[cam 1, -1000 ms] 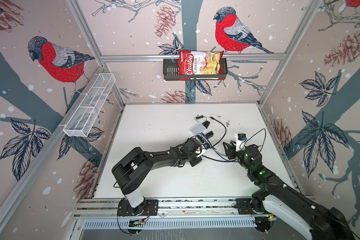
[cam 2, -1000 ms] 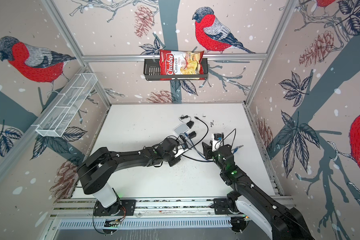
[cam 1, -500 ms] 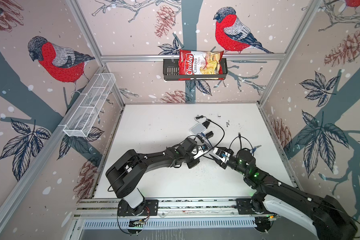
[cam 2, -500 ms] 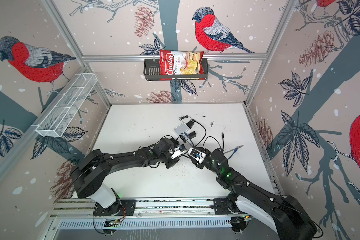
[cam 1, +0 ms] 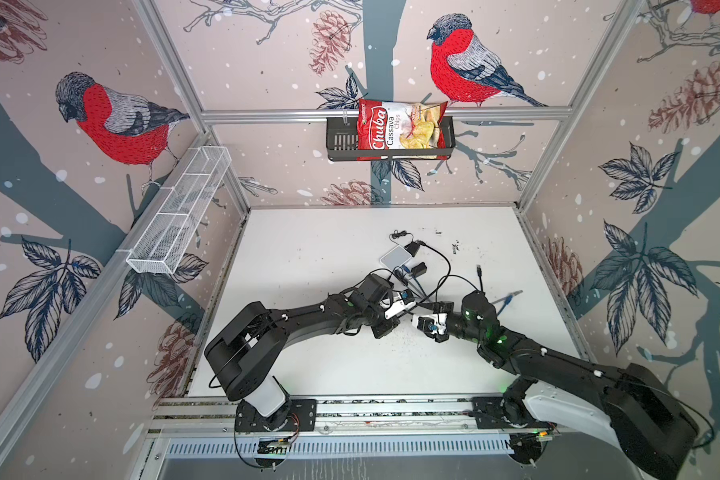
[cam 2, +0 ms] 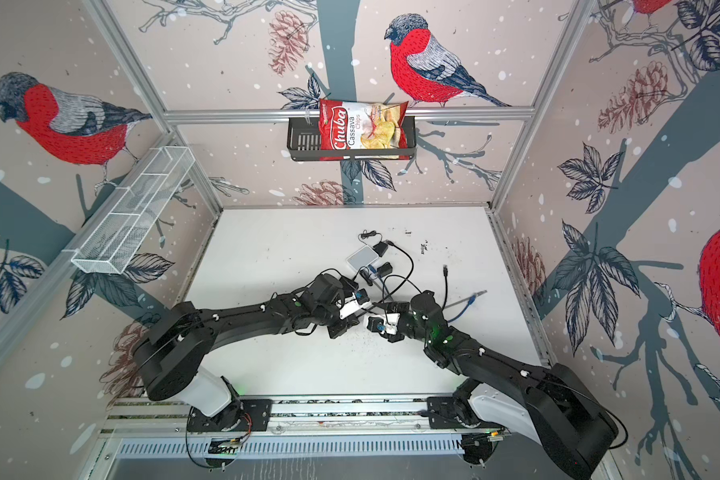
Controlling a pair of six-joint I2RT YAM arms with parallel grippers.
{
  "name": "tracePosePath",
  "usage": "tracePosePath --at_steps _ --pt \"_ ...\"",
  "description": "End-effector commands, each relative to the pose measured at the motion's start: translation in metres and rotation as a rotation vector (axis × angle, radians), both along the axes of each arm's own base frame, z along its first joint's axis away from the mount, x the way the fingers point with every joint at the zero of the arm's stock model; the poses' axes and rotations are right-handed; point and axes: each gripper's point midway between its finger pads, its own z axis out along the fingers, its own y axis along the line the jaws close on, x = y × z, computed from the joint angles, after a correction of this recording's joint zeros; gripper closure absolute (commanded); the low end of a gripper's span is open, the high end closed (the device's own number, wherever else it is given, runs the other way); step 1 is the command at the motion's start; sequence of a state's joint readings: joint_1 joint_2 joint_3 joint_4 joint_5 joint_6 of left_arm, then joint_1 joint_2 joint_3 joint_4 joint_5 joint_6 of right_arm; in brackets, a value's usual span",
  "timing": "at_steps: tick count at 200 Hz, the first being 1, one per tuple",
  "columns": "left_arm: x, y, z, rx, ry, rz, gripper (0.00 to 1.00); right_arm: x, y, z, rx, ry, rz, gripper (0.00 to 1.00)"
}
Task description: Insert the plug into the switch port
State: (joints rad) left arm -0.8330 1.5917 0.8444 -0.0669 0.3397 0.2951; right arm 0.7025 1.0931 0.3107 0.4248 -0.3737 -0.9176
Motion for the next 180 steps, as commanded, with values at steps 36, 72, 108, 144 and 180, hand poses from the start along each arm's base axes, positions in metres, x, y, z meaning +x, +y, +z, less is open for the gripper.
tracePosePath --at_steps 36,72,108,144,180 --pt "-0.010 -0.004 0.009 -0.041 0.060 -0.067 1.00 -0.004 0.011 -0.014 -0.074 -0.001 0.099 0.57" --pt "-0.010 -0.005 0.011 -0.045 0.078 -0.080 1.00 -0.004 0.013 -0.019 -0.087 0.010 0.108 0.68" --pt "-0.008 -0.005 0.010 -0.049 0.098 -0.085 1.00 -0.004 0.014 -0.023 -0.098 0.019 0.110 0.85" --pt "-0.004 -0.004 0.014 -0.073 0.104 -0.083 1.00 -0.001 0.012 -0.030 -0.124 0.024 0.087 0.95" --pt "0.002 -0.002 0.015 -0.076 0.089 -0.062 0.91 0.002 0.012 -0.028 -0.115 0.034 0.069 0.98"
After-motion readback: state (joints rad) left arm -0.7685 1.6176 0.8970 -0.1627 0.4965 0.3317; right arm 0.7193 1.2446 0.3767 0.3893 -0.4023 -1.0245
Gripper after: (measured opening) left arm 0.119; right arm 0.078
